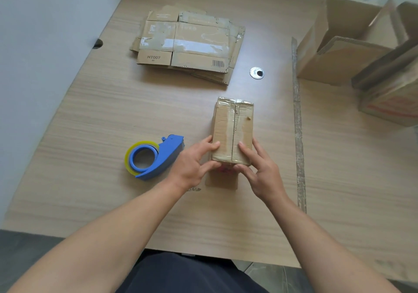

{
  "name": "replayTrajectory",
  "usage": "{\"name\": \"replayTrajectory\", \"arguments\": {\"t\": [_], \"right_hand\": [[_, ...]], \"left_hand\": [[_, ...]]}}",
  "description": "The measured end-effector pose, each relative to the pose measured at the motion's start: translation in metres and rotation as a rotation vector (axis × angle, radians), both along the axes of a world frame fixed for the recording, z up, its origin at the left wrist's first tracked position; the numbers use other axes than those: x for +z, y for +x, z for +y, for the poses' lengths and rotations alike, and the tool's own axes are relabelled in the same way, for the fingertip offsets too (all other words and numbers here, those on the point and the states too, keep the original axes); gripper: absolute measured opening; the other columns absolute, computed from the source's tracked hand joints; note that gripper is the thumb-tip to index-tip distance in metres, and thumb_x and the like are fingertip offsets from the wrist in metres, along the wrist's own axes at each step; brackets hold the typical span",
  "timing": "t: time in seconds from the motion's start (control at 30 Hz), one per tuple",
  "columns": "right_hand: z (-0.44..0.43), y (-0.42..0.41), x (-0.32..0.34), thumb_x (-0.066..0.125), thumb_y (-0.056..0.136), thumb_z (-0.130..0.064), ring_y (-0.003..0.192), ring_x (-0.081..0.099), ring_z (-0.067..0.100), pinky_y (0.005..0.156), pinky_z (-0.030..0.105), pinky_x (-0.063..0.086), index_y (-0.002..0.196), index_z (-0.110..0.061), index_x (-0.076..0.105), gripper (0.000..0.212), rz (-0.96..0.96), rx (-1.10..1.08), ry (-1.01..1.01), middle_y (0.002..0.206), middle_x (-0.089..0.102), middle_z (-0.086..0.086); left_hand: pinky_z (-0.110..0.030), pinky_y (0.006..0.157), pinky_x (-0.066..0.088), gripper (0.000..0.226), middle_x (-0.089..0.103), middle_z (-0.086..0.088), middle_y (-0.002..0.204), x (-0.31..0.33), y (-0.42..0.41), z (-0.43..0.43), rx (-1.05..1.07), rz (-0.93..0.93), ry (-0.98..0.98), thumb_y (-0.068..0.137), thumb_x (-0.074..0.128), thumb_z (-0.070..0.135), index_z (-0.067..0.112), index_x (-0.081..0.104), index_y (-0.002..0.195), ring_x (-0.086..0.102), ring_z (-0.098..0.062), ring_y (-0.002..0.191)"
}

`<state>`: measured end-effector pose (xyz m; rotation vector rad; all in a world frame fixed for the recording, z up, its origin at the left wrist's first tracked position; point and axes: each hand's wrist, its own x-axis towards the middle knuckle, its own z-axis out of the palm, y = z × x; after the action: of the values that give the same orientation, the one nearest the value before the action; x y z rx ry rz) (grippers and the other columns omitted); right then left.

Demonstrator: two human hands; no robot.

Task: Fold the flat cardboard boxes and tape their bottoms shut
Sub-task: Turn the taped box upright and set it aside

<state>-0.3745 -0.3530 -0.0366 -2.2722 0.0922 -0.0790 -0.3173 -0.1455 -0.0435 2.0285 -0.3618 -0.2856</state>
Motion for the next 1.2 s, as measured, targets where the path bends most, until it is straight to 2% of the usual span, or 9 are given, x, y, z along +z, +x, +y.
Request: {"name": "replayTrajectory", "arguments": {"t": [0.07, 0.17, 0.33, 0.5, 0.67, 0.83, 0.97, 1.1, 1.2], "right_hand": [[0.004, -0.001, -0.004, 0.078, 0.082, -0.010, 0.125, 0.030, -0.029, 0.101, -0.002, 0.025, 0.134, -0.026, 0.055, 0.060, -0.011, -0.037, 0.092, 0.142, 0.035, -0.020], [-0.004, 0.001, -0.004, 0.079, 0.081, -0.007, 0.129, 0.044, -0.010, 0.110, 0.019, 0.037, 0.129, -0.035, 0.055, 0.060, 0.079, -0.038, 0.260, 0.145, 0.041, -0.013], [-0.026, 0.004, 0.001, 0.078, 0.079, -0.011, 0.123, 0.047, -0.002, 0.096, 0.018, 0.050, 0.130, -0.040, 0.052, 0.064, 0.134, 0.124, 0.206, 0.138, 0.034, -0.004], [-0.015, -0.002, -0.010, 0.077, 0.082, -0.004, 0.116, 0.055, 0.026, 0.098, 0.033, 0.052, 0.137, -0.020, 0.055, 0.061, 0.011, 0.078, 0.045, 0.136, 0.042, 0.013], [-0.011, 0.005, -0.004, 0.080, 0.080, -0.007, 0.112, 0.055, 0.024, 0.092, 0.030, 0.056, 0.129, -0.026, 0.059, 0.056, 0.056, 0.018, 0.120, 0.129, 0.038, 0.006], [-0.029, -0.006, 0.017, 0.072, 0.081, -0.046, 0.104, 0.053, 0.016, 0.093, 0.024, 0.049, 0.140, -0.043, 0.041, 0.067, 0.179, 0.204, -0.023, 0.138, 0.036, 0.002], [-0.055, 0.020, 0.040, 0.066, 0.088, -0.044, 0.113, 0.040, 0.006, 0.101, 0.003, 0.022, 0.146, -0.036, 0.037, 0.066, -0.059, -0.061, -0.092, 0.127, 0.042, 0.000], [-0.063, 0.075, 0.052, 0.068, 0.090, -0.044, 0.143, 0.032, 0.016, 0.115, 0.025, 0.022, 0.152, -0.028, 0.035, 0.072, 0.185, -0.170, -0.051, 0.155, 0.036, 0.002], [-0.051, 0.082, 0.042, 0.071, 0.086, -0.046, 0.138, 0.040, 0.022, 0.110, 0.030, 0.030, 0.153, -0.023, 0.034, 0.080, 0.372, -0.119, -0.086, 0.150, 0.045, 0.007]], "left_hand": [[-0.025, 0.098, 0.052, 0.056, 0.046, 0.002, 0.149, 0.000, -0.004, -0.004, 0.028, 0.059, -0.026, 0.081, 0.080, 0.012, 0.021, 0.061, 0.133, 0.061, -0.009, 0.118], [-0.002, 0.080, 0.046, 0.059, 0.045, 0.003, 0.149, 0.000, -0.003, -0.005, 0.020, 0.091, -0.012, 0.078, 0.082, 0.015, 0.023, 0.061, 0.133, 0.067, 0.000, 0.090], [-0.014, 0.092, 0.050, 0.066, 0.047, 0.002, 0.149, 0.001, 0.008, -0.002, -0.075, 0.062, 0.060, 0.073, 0.085, 0.029, 0.022, 0.060, 0.134, 0.059, -0.011, 0.120], [-0.006, 0.083, 0.047, 0.054, 0.053, -0.007, 0.143, -0.003, 0.006, -0.007, -0.073, -0.082, 0.159, 0.079, 0.082, 0.027, 0.017, 0.064, 0.129, 0.067, -0.003, 0.085], [-0.005, 0.078, 0.041, 0.047, 0.052, -0.006, 0.143, 0.001, 0.014, -0.010, -0.091, -0.090, 0.180, 0.084, 0.077, 0.022, 0.017, 0.065, 0.129, 0.059, -0.006, 0.061], [-0.027, 0.108, 0.042, 0.045, 0.044, 0.019, 0.145, 0.006, 0.028, 0.007, -0.160, 0.112, 0.082, 0.093, 0.068, 0.016, 0.030, 0.058, 0.135, 0.052, -0.006, 0.129], [-0.030, 0.115, 0.035, 0.046, 0.041, 0.024, 0.145, 0.009, 0.033, 0.017, -0.285, 0.159, 0.104, 0.095, 0.063, 0.012, 0.034, 0.056, 0.135, 0.045, 0.002, 0.133], [-0.025, 0.100, 0.047, 0.048, 0.054, 0.024, 0.133, 0.015, 0.031, 0.013, -0.274, 0.107, 0.145, 0.094, 0.065, 0.017, 0.042, 0.054, 0.134, 0.057, -0.002, 0.120], [-0.022, 0.090, 0.046, 0.046, 0.064, 0.015, 0.121, 0.016, 0.024, 0.004, 0.052, -0.018, 0.216, 0.094, 0.065, 0.022, 0.028, 0.054, 0.139, 0.065, -0.009, 0.105]]}}
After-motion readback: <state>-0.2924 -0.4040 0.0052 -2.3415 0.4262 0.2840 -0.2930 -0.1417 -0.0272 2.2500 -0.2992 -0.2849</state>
